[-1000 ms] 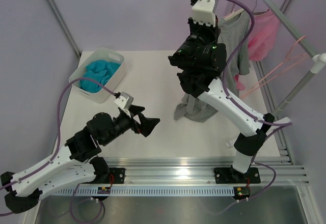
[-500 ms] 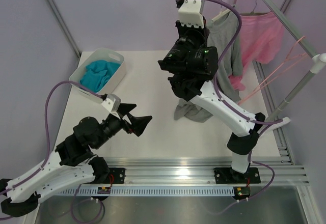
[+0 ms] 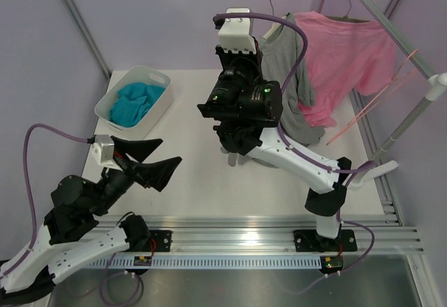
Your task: Remove the t-shirt from the hanger
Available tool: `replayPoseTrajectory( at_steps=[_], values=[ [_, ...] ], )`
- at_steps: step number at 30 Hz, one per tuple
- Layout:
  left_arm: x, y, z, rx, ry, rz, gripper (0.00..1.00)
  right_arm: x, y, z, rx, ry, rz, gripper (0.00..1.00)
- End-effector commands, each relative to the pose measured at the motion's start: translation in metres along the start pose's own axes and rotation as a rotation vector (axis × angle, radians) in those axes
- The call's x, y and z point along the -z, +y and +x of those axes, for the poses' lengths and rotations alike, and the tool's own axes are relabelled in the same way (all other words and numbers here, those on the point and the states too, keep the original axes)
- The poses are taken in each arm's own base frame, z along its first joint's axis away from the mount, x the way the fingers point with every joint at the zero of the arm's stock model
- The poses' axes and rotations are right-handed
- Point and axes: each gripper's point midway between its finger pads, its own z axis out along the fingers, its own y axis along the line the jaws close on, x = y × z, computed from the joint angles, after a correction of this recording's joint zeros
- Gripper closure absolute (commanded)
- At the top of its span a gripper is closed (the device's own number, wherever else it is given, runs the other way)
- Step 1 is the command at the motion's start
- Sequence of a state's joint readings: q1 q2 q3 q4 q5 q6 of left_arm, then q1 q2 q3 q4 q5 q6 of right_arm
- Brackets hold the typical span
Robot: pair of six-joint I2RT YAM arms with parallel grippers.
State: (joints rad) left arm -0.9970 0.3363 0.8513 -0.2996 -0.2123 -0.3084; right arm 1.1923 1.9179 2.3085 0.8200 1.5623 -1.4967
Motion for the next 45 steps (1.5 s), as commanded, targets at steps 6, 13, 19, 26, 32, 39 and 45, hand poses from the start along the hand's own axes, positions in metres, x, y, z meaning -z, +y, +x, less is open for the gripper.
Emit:
replayPoseTrajectory(
  at_steps=[6, 13, 19, 26, 32, 39, 45],
  values=[
    [0.016, -0.012, -0.023, 0.046, -0.040, 0.053, 0.01, 0.036, 0.027, -0.018, -0.108, -0.035, -0.110, 1.00],
    [0.022, -0.007, -0.022, 0.021, -0.022, 0.031, 0.01, 0.053, 0.021, -0.036, -0.078, -0.180, -0.166, 1.00],
    [0.021, -0.012, -0.018, 0.015, -0.001, 0.057, 0.01, 0.094, 0.035, -0.058, -0.280, -0.346, -0.578, 1.00],
    [0.000, -0.014, -0.011, -0.082, 0.057, 0.061, 0.01, 0.128, 0.017, -0.017, -0.355, -0.223, -1.016, 1.00],
    [0.004, -0.039, -0.032, -0.145, 0.040, 0.190, 0.01, 0.157, -0.031, 0.049, -0.424, -0.061, -1.305, 1.00],
    [0.010, -0.099, -0.062, -0.222, 0.060, 0.488, 0.01, 0.190, -0.055, 0.117, -0.408, 0.015, -1.522, 1.00],
    [-0.016, -0.120, -0.058, -0.240, 0.182, 0.564, 0.07, 0.213, -0.040, 0.146, -0.389, -0.003, -1.646, 1.00]
  ],
)
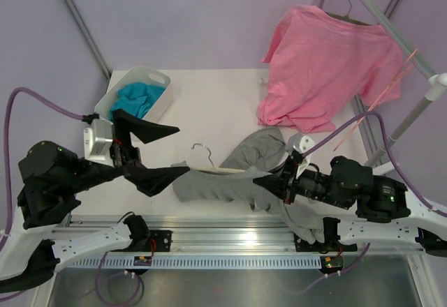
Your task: Remove the t-shirt from the hanger
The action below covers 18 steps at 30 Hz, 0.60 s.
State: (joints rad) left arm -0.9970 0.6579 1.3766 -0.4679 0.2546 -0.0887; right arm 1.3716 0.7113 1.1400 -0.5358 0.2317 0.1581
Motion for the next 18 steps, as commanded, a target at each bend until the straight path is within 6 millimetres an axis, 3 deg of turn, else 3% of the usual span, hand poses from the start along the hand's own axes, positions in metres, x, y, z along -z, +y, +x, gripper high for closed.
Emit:
replayPoseTrajectory(
  at_steps=[1, 8, 14, 18],
  values=[
    [-0.021, -0.010, 0.022, 0.004, 0.122, 0.097, 0.08, 0.006, 0.028, -0.024, -0.046, -0.106, -0.155, 1.00],
    [-0.021, -0.012, 0.028, 0.016, 0.153, 0.110, 0.01, 0.020, 0.020, -0.029, -0.034, -0.185, -0.147, 1.00],
    [-0.027, -0.020, 0.045, 0.044, 0.201, 0.175, 0.01, 0.066, 0.020, -0.049, -0.056, -0.351, -0.217, 1.00],
    [-0.043, -0.028, 0.056, 0.077, 0.236, 0.245, 0.01, 0.077, 0.024, -0.052, -0.047, -0.368, -0.253, 1.00]
  ],
)
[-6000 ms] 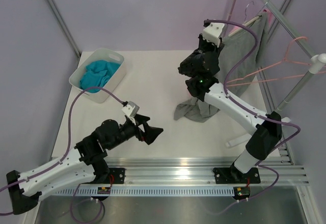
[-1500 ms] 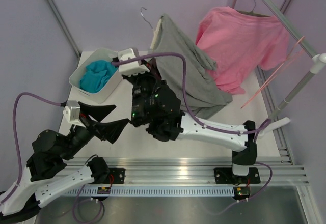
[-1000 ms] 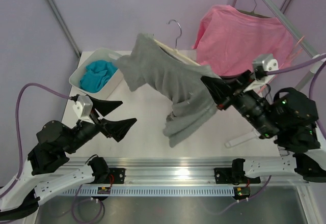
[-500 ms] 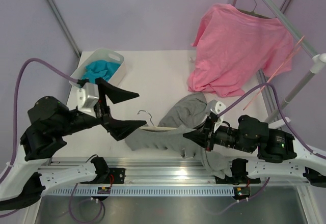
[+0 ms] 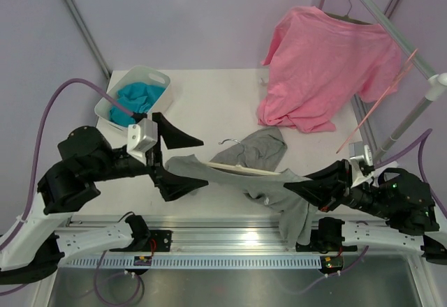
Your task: Remove the t-shirt from the hanger
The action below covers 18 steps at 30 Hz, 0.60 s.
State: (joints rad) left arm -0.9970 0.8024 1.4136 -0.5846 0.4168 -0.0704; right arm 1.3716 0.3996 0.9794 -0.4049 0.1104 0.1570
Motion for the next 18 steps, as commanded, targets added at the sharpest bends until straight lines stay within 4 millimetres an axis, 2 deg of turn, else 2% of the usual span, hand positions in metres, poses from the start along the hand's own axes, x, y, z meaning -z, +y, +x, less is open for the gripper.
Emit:
replayPoseTrajectory(
  at_steps=[1, 4, 7, 8, 11, 14, 18],
  values=[
    [-0.018, -0.014, -0.004, 0.012, 0.008, 0.121, 0.01, 0.003, 0.017, -0.034, 0.001, -0.117, -0.081, 1.00],
    [-0.037, -0.020, -0.009, 0.030, -0.002, 0.204, 0.03, -0.003, 0.020, -0.034, 0.006, -0.097, -0.094, 1.00],
    [-0.050, -0.029, -0.005, 0.055, 0.017, 0.299, 0.13, -0.008, 0.023, -0.035, 0.011, -0.092, -0.104, 1.00],
    [-0.052, -0.030, -0.004, 0.060, 0.021, 0.311, 0.23, -0.010, 0.023, -0.035, 0.010, -0.090, -0.102, 1.00],
    [-0.058, -0.029, 0.001, 0.069, 0.031, 0.321, 0.38, -0.010, 0.021, -0.037, 0.007, -0.103, -0.089, 1.00],
    [-0.060, -0.028, 0.010, 0.078, 0.051, 0.327, 0.39, -0.008, 0.020, -0.040, 0.005, -0.121, -0.087, 1.00],
    [-0.058, -0.028, 0.021, 0.082, 0.067, 0.332, 0.47, -0.005, 0.018, -0.041, -0.001, -0.131, -0.076, 1.00]
  ],
)
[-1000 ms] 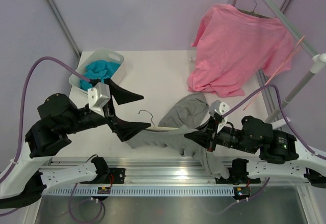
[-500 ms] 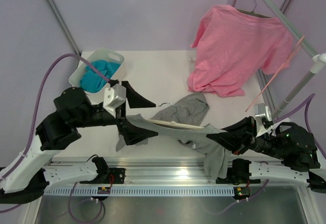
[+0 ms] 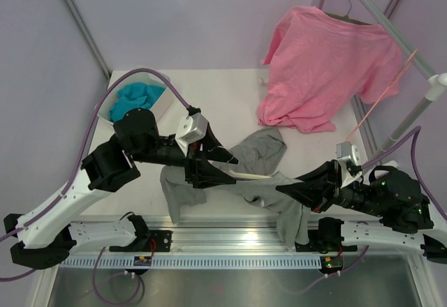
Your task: Remove the t-shirt from the hanger
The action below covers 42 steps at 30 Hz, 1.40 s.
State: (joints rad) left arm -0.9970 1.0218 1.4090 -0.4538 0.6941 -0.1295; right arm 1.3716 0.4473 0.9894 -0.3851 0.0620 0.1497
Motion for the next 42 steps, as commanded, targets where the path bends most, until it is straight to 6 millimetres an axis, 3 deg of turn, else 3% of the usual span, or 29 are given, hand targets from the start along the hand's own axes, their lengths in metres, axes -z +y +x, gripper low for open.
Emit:
replayPoseTrajectory(
  at_steps=[1, 12, 17, 18, 20, 21, 32, 34, 35, 36, 38, 40, 42],
  values=[
    [0.004, -0.015, -0.006, -0.038, -0.036, 0.067, 0.47, 0.009, 0.009, -0.046, -0.008, -0.166, -0.035, 1.00],
    [0.001, -0.020, -0.004, -0.007, -0.024, 0.104, 0.58, 0.005, 0.013, -0.047, -0.028, -0.163, -0.048, 1.00],
    [-0.001, -0.016, 0.003, -0.001, -0.009, 0.097, 0.70, 0.004, 0.012, -0.049, -0.035, -0.174, -0.041, 1.00],
    [-0.002, -0.015, 0.004, 0.005, -0.005, 0.090, 0.73, 0.003, 0.012, -0.049, -0.037, -0.173, -0.044, 1.00],
    [-0.002, -0.013, 0.002, 0.006, -0.009, 0.075, 0.93, 0.002, 0.014, -0.049, -0.039, -0.171, -0.052, 1.00],
    [-0.002, -0.011, 0.001, 0.010, -0.012, 0.063, 0.97, 0.002, 0.014, -0.049, -0.039, -0.173, -0.053, 1.00],
    [-0.003, -0.001, 0.006, 0.061, 0.015, 0.006, 1.00, -0.002, 0.007, -0.055, -0.011, -0.167, -0.006, 1.00],
    [-0.002, 0.010, 0.001, 0.074, -0.006, -0.072, 1.00, -0.004, 0.002, -0.051, -0.008, -0.152, 0.019, 0.88],
    [0.001, 0.014, -0.006, 0.087, -0.027, -0.111, 1.00, -0.007, -0.001, -0.043, -0.005, -0.131, 0.030, 0.75],
    [0.005, 0.026, -0.011, 0.089, -0.052, -0.193, 1.00, -0.008, -0.005, -0.039, -0.004, -0.125, 0.048, 0.50],
    [0.014, 0.027, -0.019, 0.077, -0.084, -0.236, 1.00, -0.010, -0.010, -0.031, -0.004, -0.105, 0.071, 0.33],
    [0.019, 0.024, -0.023, 0.064, -0.100, -0.241, 1.00, -0.009, -0.017, -0.027, -0.006, -0.101, 0.113, 0.20],
    [0.029, 0.024, -0.027, 0.051, -0.128, -0.283, 1.00, -0.008, -0.026, -0.021, -0.003, -0.093, 0.157, 0.18]
  ],
)
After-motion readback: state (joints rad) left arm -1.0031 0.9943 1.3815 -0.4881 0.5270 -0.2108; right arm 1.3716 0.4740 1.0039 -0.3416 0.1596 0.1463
